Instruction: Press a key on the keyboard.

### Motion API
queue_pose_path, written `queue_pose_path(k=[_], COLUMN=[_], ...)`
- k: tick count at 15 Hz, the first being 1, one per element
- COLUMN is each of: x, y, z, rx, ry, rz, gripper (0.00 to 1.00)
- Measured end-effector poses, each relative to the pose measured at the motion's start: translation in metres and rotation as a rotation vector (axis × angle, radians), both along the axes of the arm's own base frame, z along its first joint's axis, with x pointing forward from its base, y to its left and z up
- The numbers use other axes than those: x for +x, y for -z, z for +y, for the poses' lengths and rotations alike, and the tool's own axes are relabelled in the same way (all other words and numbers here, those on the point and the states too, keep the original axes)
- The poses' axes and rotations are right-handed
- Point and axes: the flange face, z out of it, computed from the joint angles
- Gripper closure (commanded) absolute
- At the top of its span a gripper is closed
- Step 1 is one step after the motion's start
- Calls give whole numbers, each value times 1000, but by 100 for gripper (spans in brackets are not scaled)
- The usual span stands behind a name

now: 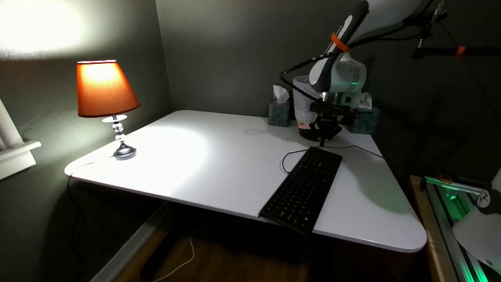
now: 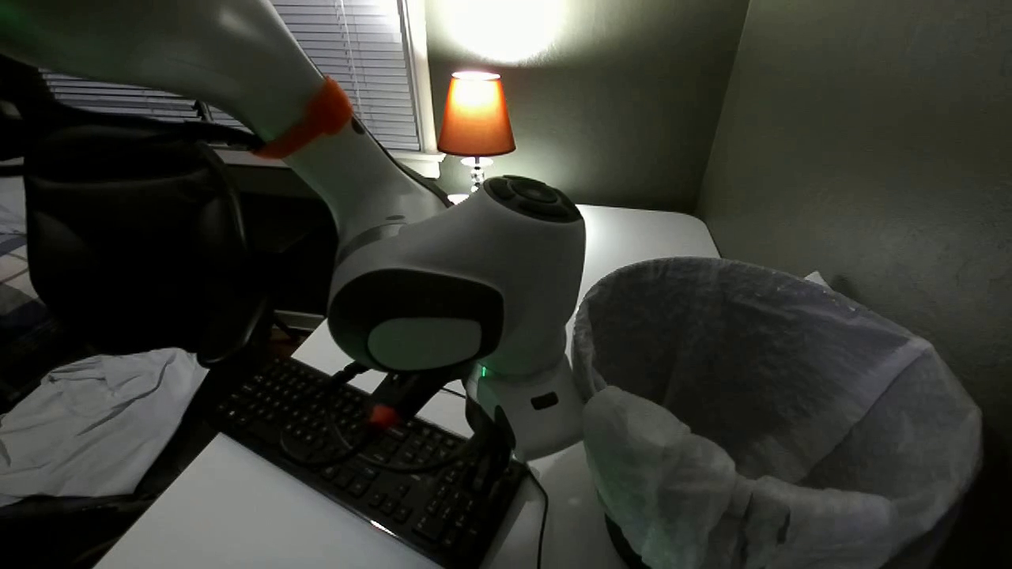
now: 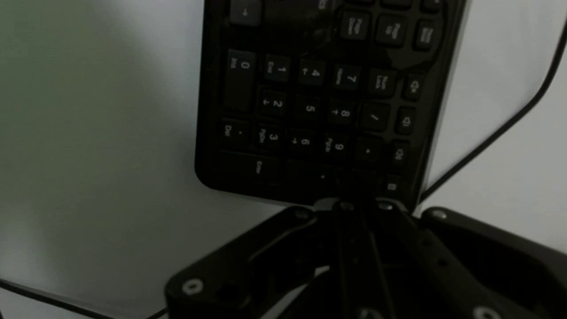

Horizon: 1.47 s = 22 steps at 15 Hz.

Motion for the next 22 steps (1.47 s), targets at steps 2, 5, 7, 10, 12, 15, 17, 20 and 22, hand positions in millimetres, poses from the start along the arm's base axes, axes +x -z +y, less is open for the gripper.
queue_pose_path(k=[2, 5, 7, 10, 12, 15, 17, 20, 22], x=[1, 3, 4, 6, 7, 9, 10, 11, 11], y=[2, 5, 7, 9, 10, 11, 12, 14, 15], z=[0, 1, 0, -1, -1, -2, -2, -3, -3], rx=[5, 11, 12, 16, 19, 24, 28, 31, 33], ry=[-3, -4, -3, -3, -6, -9, -10, -10, -10], rz=[-3, -5, -6, -10, -16, -25, -30, -33, -33], gripper=[100, 100, 100, 100, 100, 100, 100, 100, 100])
